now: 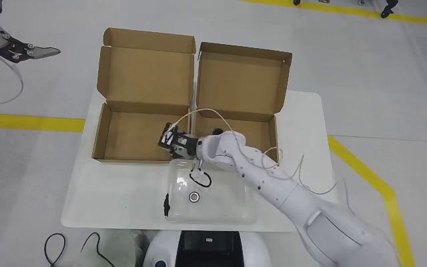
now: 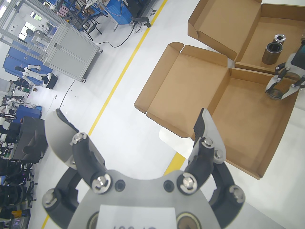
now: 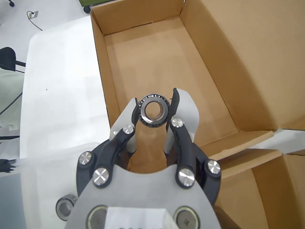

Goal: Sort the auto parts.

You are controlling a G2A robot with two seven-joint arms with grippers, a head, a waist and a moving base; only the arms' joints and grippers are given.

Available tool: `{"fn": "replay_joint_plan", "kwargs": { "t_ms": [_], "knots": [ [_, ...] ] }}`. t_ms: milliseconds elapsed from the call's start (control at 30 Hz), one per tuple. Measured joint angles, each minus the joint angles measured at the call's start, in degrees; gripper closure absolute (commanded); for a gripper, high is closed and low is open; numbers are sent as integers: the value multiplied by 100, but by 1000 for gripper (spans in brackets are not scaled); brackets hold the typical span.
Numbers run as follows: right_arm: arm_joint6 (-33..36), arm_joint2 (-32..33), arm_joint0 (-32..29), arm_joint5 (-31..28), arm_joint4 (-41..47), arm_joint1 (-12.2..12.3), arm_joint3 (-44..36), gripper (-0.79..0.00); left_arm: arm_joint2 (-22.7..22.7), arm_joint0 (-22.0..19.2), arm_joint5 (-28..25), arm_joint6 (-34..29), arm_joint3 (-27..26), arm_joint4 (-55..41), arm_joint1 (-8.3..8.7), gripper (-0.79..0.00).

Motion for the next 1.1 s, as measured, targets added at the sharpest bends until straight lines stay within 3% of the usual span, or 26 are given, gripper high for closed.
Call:
{"fn": "replay_joint_plan", "kwargs": {
  "t_ms": [533,667,833,1100],
  "knots": [
    [413,-482,659,87,212,-947,1509,0,0,0,0,0,0,0,0,-785],
    [384,-513,728,82,187,-1100,1786,-120,0,0,0,0,0,0,0,-785],
    [354,-522,802,82,137,-1256,2063,-148,0,0,0,0,0,0,0,-785],
    [257,-466,910,80,20,-1408,2328,-274,0,0,0,0,0,0,0,-785]
  ]
}}
